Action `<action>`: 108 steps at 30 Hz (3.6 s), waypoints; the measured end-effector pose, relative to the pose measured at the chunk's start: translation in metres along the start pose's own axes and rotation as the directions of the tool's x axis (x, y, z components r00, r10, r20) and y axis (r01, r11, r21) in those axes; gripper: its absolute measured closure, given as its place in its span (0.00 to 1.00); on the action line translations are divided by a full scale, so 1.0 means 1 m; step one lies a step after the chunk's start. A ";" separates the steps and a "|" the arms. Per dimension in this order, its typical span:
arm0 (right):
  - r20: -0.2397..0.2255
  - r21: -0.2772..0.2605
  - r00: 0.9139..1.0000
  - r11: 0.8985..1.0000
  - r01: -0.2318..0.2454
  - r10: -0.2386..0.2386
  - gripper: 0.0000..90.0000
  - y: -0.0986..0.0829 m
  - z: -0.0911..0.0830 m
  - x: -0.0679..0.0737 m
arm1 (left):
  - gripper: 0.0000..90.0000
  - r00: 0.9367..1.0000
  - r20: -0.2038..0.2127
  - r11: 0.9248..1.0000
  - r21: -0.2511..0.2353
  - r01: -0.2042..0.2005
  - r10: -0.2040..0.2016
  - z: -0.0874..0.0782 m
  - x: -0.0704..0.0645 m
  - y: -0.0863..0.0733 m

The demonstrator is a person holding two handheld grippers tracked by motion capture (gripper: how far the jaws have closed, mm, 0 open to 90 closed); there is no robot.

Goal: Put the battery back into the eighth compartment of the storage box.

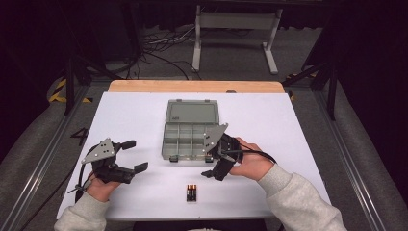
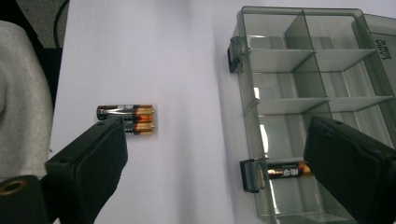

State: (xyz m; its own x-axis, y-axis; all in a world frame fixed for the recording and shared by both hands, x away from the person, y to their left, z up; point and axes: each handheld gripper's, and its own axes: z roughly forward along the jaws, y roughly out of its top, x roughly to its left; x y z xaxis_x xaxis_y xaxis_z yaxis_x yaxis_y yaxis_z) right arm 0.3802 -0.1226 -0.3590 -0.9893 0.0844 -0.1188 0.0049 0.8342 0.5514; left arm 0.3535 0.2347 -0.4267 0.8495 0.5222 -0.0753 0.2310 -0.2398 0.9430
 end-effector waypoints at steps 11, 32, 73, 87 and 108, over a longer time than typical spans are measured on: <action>-0.023 0.017 1.000 1.000 -0.010 0.010 0.08 -0.003 0.018 0.015 | 0.08 1.000 0.000 1.000 -0.002 0.002 -0.002 0.001 -0.001 0.000; -0.102 0.080 0.995 0.997 -0.016 0.024 0.08 -0.013 0.057 0.041 | 0.08 1.000 0.000 1.000 0.003 -0.003 0.003 0.000 -0.001 0.000; -0.128 0.096 0.992 0.995 0.016 -0.004 0.43 -0.014 0.079 0.057 | 0.08 1.000 -0.001 1.000 -0.004 -0.003 0.003 -0.001 -0.001 0.000; -0.111 0.094 0.994 0.995 0.023 -0.012 0.46 -0.013 0.071 0.056 | 0.07 1.000 -0.002 1.000 -0.009 -0.001 0.001 -0.001 -0.001 0.000; -0.082 0.024 0.996 0.999 0.045 -0.043 0.46 -0.001 0.031 0.042 | 0.08 1.000 -0.001 1.000 -0.007 0.003 -0.003 0.000 -0.001 0.000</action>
State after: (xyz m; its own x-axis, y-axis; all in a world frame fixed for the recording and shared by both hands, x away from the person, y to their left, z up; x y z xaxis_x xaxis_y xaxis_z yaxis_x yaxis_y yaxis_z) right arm 0.3435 -0.1029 -0.3899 -0.9972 0.0035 -0.0745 -0.0363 0.8499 0.5258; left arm 0.3524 0.2345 -0.4264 0.8484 0.5237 -0.0774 0.2299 -0.2327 0.9450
